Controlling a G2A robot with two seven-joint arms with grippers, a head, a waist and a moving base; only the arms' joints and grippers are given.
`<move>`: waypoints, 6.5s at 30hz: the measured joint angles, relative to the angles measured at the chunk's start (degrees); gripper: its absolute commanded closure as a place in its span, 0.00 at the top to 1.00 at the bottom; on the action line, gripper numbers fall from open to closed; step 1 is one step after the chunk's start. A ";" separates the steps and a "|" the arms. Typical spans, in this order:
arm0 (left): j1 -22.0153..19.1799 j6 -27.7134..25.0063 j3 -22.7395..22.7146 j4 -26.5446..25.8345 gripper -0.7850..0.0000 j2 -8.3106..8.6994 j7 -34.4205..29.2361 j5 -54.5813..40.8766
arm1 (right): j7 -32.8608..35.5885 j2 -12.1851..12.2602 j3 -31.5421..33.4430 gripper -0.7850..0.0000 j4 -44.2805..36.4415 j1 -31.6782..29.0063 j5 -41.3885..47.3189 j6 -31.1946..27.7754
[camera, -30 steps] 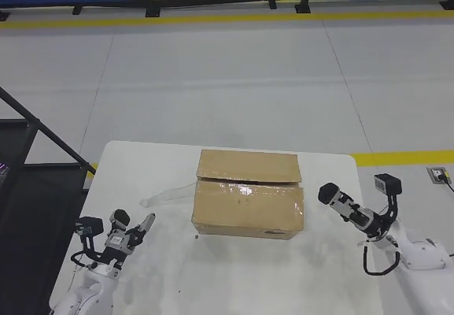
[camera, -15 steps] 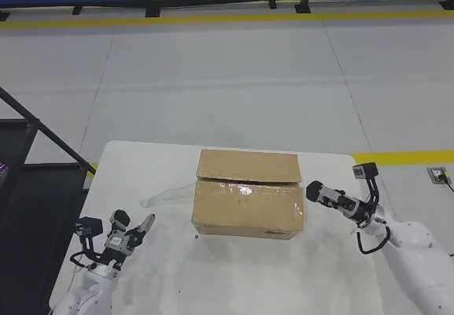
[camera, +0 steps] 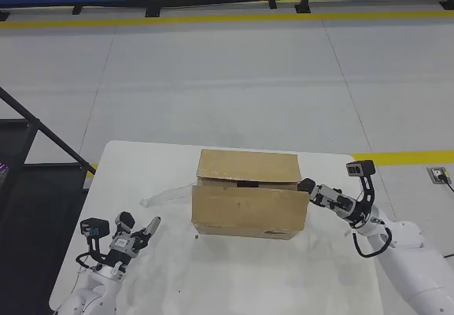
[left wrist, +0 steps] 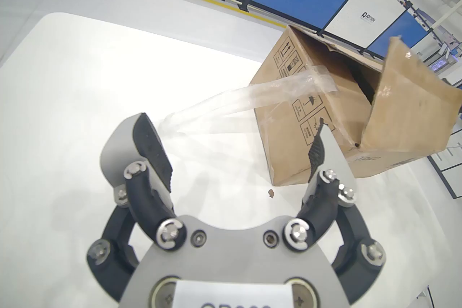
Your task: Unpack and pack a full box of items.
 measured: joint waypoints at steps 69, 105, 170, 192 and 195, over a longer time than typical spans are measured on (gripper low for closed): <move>0.35 -12.79 7.56 -3.27 1.00 2.34 -14.11 -11.58 | -13.82 11.10 -18.67 1.00 -18.12 -4.75 -28.68 -1.22; -0.73 -10.89 10.34 -0.12 1.00 3.12 -11.02 -6.44 | -22.97 10.67 -10.12 1.00 -20.55 -8.83 -18.58 -6.36; -1.65 -13.77 12.10 0.64 1.00 5.79 -22.74 -22.96 | -40.54 -6.69 -18.29 1.00 12.13 19.50 -14.93 18.14; -5.82 -16.74 10.87 5.45 0.33 9.30 -51.67 -53.97 | -37.90 -11.78 -17.86 1.00 21.34 23.95 -16.10 17.50; -6.29 -16.76 11.45 5.96 0.04 9.54 -52.82 -56.03 | -37.27 -12.31 -17.61 1.00 22.30 24.33 -16.07 17.38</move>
